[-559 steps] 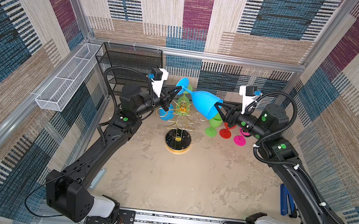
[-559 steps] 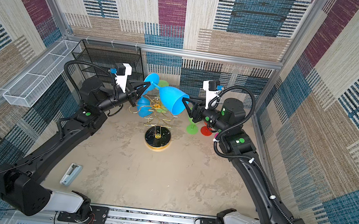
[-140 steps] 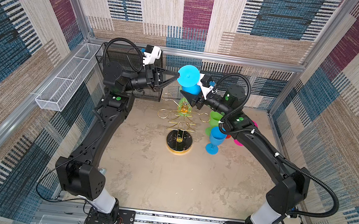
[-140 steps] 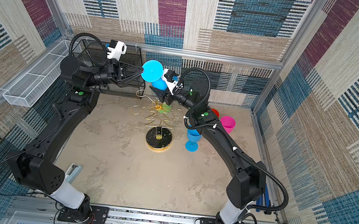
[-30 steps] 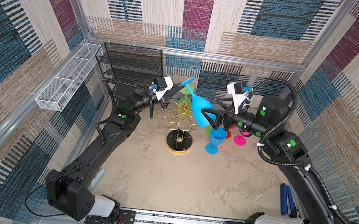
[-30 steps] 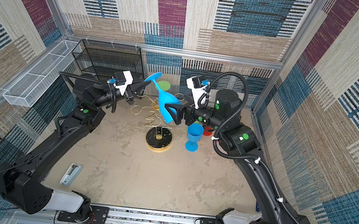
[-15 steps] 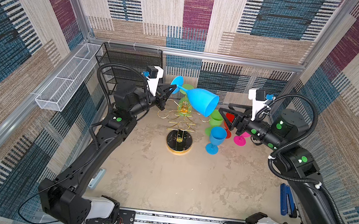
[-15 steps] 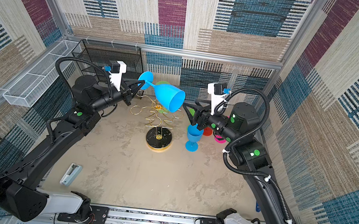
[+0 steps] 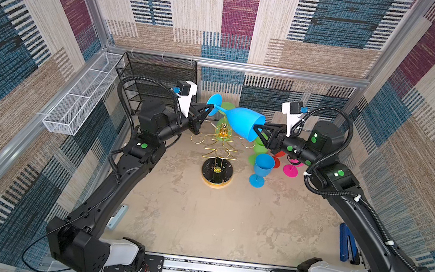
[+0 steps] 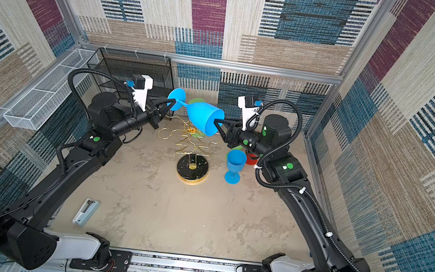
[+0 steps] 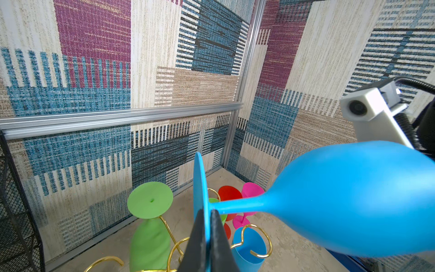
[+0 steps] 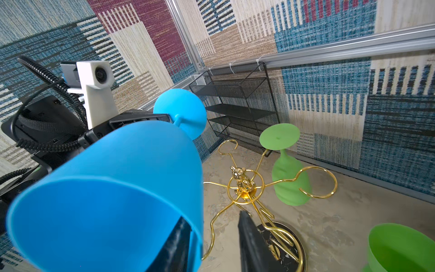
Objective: Take the wine glass off the wine glass rack
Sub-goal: 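Carry the blue glass toward the table with the right while the left withdraws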
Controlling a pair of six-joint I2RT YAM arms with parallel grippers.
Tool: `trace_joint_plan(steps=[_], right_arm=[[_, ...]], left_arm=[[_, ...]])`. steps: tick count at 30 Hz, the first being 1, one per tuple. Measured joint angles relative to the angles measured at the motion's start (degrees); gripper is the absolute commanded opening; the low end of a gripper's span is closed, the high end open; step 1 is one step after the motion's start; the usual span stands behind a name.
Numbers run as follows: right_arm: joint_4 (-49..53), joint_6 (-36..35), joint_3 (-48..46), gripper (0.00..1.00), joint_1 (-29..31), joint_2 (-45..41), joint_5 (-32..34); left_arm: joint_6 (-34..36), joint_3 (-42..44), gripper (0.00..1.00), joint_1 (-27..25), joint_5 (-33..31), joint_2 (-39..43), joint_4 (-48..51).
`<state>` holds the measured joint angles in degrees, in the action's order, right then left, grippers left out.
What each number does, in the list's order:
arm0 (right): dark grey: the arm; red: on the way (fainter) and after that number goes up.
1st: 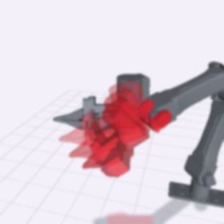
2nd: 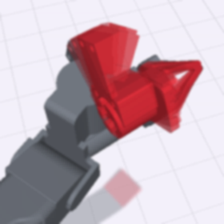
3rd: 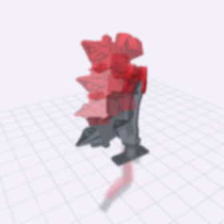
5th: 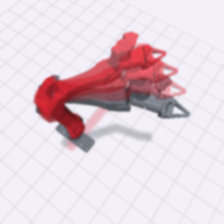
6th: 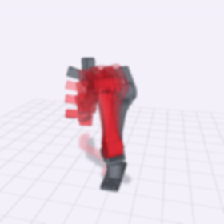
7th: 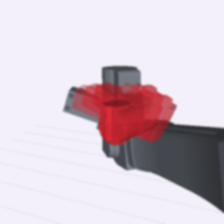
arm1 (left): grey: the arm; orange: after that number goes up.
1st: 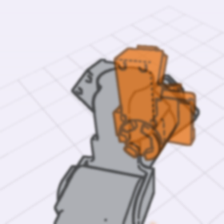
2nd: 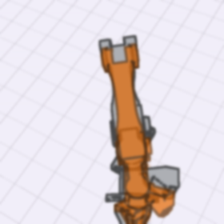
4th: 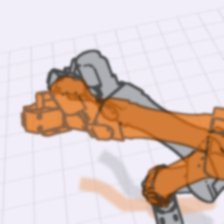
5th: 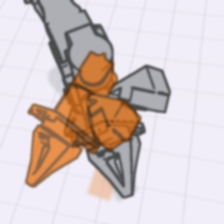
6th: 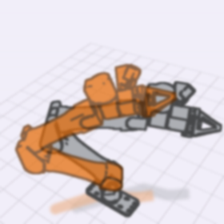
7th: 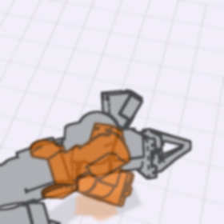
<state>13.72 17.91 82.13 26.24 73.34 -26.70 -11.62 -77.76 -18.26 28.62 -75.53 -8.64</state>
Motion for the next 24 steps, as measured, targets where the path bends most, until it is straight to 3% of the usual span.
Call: trace_joint_plan(steps=[4,8,15,24], right_arm=[[-0.9,0.8,0.9,0.03,0.0,1.6,-1.5],[-0.9,1.1,1.1,0.0,0.0,2.2,-2.2],[-0.5,2.1,1.1,0.0,0.0,1.7,-1.4],[1.3,1.4,2.0,0.0,-0.1,-1.1,1.8]], left_arm=[[0.0,0.4,0.0,0.0,-0.2,0.0,0.0],[0.0,1.0,0.0,0.1,-0.8,0.0,0.0],[0.0,1.2,0.39,0.2,-1.3,0.3,0.0],[-0.2,4.0,0.55,4.5,-3.4,4.7,0.7]])
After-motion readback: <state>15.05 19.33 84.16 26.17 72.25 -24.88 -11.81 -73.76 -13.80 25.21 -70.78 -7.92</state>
